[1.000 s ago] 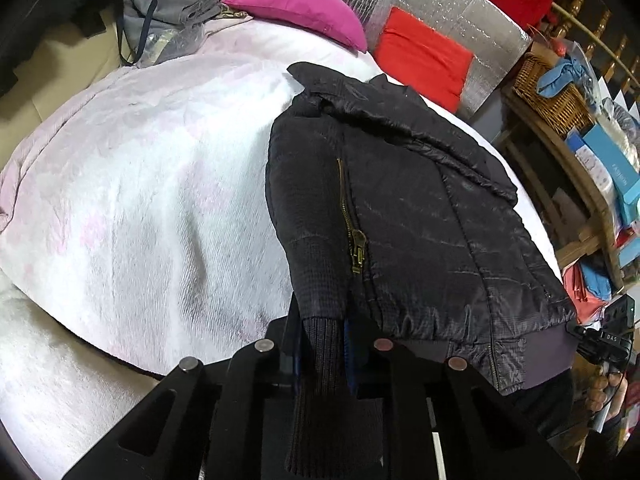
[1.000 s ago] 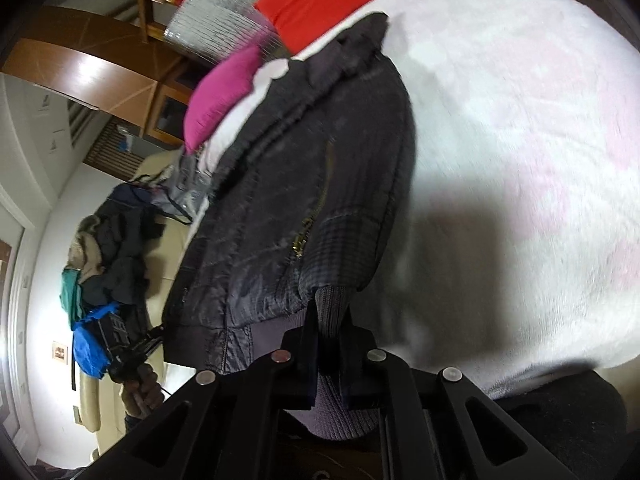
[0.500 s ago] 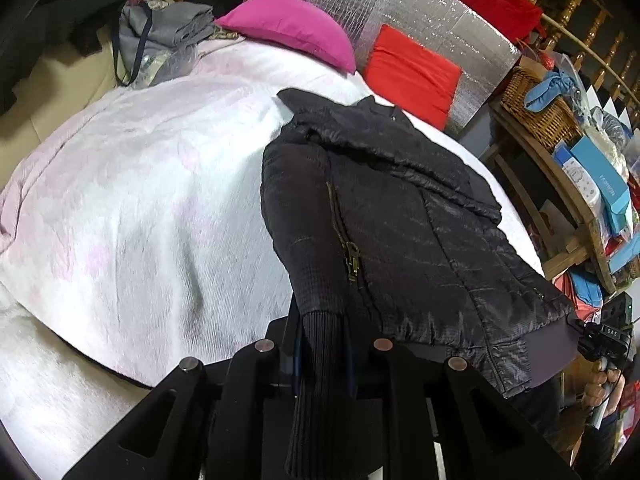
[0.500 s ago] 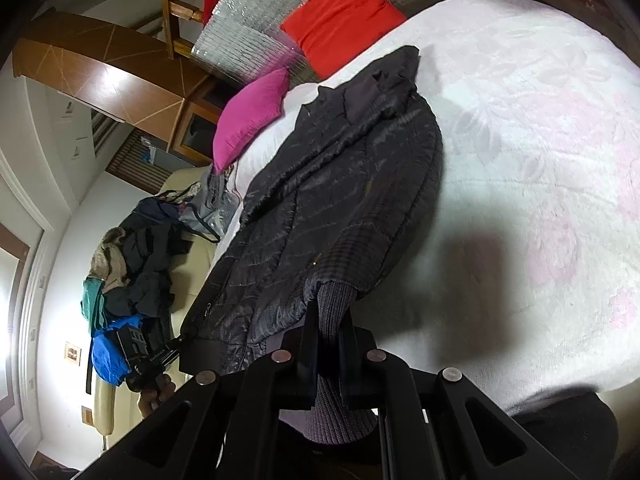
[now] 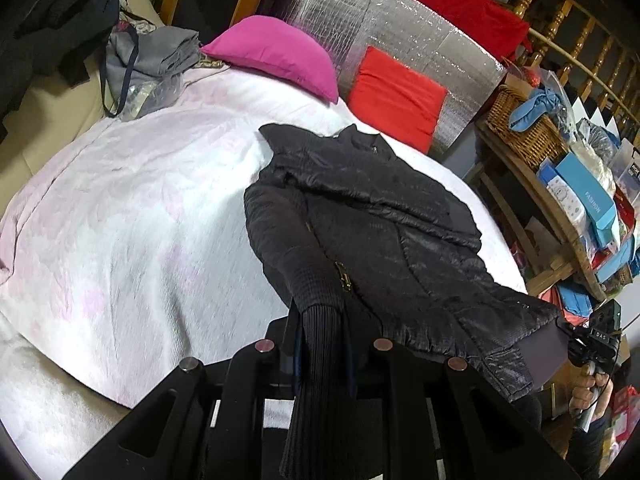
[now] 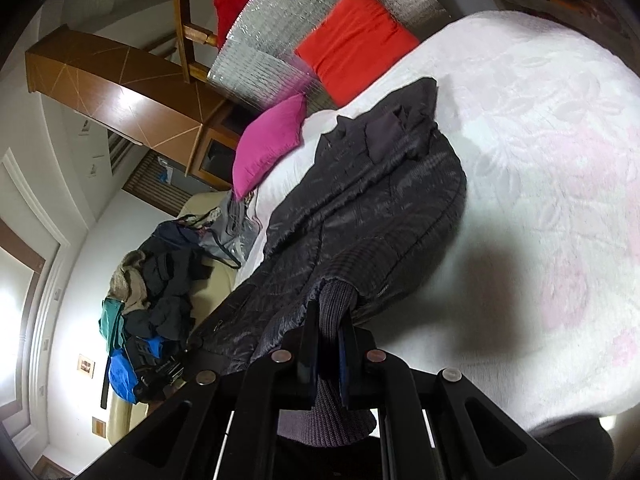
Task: Fold large clothes
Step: 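Lift the hem with both grippers and fold it toward the collar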
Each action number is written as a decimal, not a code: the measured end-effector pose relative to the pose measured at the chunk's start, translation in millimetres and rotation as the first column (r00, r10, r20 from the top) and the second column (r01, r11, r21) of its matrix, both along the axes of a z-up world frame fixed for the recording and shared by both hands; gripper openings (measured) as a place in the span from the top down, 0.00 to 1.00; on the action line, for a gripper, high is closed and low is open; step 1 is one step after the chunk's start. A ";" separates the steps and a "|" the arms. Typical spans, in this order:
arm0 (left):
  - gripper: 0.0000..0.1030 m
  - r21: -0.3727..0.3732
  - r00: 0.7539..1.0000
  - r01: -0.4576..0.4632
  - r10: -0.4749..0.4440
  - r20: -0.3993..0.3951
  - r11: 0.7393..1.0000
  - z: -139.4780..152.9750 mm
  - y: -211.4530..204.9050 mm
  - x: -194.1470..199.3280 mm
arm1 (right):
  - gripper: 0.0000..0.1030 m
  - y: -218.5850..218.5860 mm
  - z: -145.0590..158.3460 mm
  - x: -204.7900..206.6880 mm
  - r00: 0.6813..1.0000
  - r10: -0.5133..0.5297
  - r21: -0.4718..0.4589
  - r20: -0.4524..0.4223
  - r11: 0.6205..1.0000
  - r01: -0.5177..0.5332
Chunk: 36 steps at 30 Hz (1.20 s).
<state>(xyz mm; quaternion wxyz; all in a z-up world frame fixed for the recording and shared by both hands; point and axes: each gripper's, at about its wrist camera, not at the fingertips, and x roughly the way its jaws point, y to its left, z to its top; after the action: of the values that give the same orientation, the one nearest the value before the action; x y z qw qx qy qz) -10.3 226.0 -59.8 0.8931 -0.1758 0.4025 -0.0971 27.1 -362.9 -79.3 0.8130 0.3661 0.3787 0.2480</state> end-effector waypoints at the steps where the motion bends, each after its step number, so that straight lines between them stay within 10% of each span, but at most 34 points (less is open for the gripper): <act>1: 0.83 -0.003 1.000 0.000 0.000 0.004 1.000 2.1 0.0 1.1 | 0.92 -0.5 1.0 1.4 1.000 -0.002 0.002 0.003 1.000 0.002; 36: 0.83 0.066 0.995 -0.042 0.036 0.093 0.997 62.3 -15.9 68.8 | 0.92 -2.6 68.1 79.0 0.993 -0.082 0.021 0.081 0.997 0.080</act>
<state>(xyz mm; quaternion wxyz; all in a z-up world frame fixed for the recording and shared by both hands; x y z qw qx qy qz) 58.5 210.1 2.5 0.9179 -0.1487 0.3605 -0.0740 106.1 -365.5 -11.1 0.8340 0.3777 0.3279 0.2329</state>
